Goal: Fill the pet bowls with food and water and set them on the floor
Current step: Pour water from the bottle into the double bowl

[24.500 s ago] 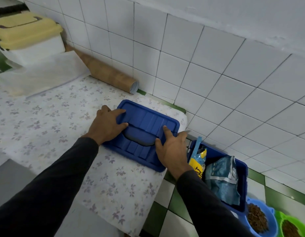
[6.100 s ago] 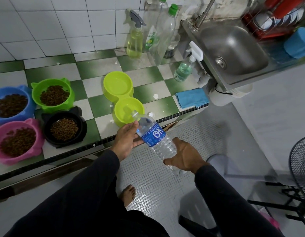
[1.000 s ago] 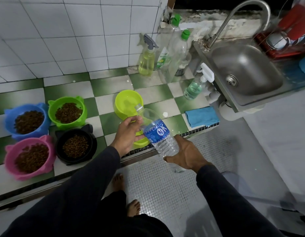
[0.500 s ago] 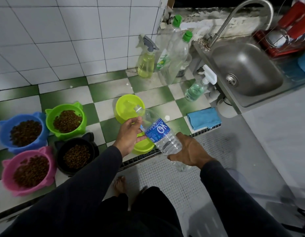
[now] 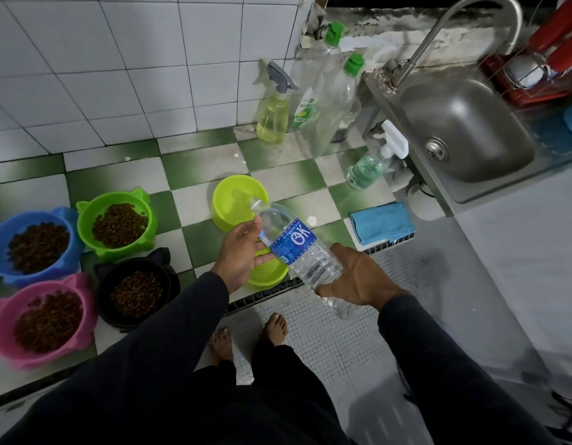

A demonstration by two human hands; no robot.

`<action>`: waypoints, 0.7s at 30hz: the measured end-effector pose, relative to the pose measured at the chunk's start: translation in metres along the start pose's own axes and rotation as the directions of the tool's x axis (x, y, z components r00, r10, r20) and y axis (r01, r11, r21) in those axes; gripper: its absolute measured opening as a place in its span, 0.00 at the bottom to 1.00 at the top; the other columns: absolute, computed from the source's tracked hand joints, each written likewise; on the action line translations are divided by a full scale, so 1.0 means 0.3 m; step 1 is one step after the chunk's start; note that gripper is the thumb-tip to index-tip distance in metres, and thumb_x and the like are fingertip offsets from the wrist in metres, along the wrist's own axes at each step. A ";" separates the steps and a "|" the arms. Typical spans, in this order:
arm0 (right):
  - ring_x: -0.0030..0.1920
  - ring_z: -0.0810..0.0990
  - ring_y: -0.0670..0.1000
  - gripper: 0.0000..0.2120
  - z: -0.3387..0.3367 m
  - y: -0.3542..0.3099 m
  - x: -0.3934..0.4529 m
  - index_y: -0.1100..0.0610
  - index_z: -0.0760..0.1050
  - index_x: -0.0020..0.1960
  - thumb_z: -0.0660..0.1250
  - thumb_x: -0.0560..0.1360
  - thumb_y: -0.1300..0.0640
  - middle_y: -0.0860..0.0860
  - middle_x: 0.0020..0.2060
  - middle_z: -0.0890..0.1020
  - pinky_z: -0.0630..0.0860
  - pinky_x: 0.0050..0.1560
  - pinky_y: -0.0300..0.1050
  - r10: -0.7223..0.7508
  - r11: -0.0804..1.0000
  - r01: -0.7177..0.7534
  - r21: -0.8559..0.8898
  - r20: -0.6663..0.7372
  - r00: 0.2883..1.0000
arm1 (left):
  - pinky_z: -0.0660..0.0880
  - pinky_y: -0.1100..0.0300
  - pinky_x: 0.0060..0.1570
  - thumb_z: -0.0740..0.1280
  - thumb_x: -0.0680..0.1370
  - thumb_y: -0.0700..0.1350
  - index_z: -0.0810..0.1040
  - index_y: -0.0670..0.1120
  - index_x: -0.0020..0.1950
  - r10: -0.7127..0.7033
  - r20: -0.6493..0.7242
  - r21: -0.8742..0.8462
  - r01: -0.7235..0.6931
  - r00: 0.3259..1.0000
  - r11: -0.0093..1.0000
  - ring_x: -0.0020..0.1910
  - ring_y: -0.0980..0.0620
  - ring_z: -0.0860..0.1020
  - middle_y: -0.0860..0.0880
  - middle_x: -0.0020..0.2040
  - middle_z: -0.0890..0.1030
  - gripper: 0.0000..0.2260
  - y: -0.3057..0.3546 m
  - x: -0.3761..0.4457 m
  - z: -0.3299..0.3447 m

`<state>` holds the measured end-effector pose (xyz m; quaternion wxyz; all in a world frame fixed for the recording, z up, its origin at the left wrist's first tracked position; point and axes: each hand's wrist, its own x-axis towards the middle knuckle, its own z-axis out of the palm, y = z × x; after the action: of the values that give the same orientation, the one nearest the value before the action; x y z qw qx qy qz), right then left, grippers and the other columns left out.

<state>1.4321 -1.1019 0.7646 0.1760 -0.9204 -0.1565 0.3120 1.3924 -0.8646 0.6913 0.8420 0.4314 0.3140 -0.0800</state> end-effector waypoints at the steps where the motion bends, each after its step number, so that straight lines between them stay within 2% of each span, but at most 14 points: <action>1: 0.50 0.81 0.54 0.29 -0.003 0.002 0.003 0.51 0.72 0.58 0.81 0.64 0.43 0.50 0.50 0.81 0.80 0.55 0.57 0.006 1.000 -0.006 -0.004 -0.001 1.000 | 0.84 0.45 0.52 0.64 0.84 0.54 0.78 0.43 0.64 0.005 0.007 0.002 -0.005 1.000 1.000 0.57 0.42 0.85 0.44 0.61 0.85 0.16 -0.002 0.000 -0.001; 9: 0.48 0.82 0.53 0.28 -0.016 -0.002 0.015 0.50 0.73 0.56 0.80 0.62 0.43 0.49 0.48 0.81 0.81 0.54 0.57 0.019 1.000 -0.019 0.012 0.005 1.000 | 0.84 0.48 0.49 0.64 0.84 0.55 0.79 0.45 0.62 0.019 0.027 0.004 -0.019 0.999 1.000 0.55 0.45 0.86 0.47 0.55 0.87 0.15 -0.004 0.006 -0.006; 21: 0.50 0.82 0.55 0.30 -0.037 -0.018 0.000 0.51 0.73 0.58 0.80 0.63 0.43 0.51 0.50 0.82 0.80 0.55 0.58 0.024 0.999 -0.025 0.026 0.015 1.000 | 0.84 0.49 0.46 0.64 0.84 0.54 0.78 0.46 0.60 -0.004 0.012 -0.030 0.005 1.000 1.000 0.53 0.45 0.86 0.43 0.58 0.86 0.13 -0.006 0.015 -0.001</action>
<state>1.4380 -1.0996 0.7752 0.1832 -0.9175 -0.1424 0.3229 1.3951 -0.8648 0.6872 0.8501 0.4174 0.3110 -0.0798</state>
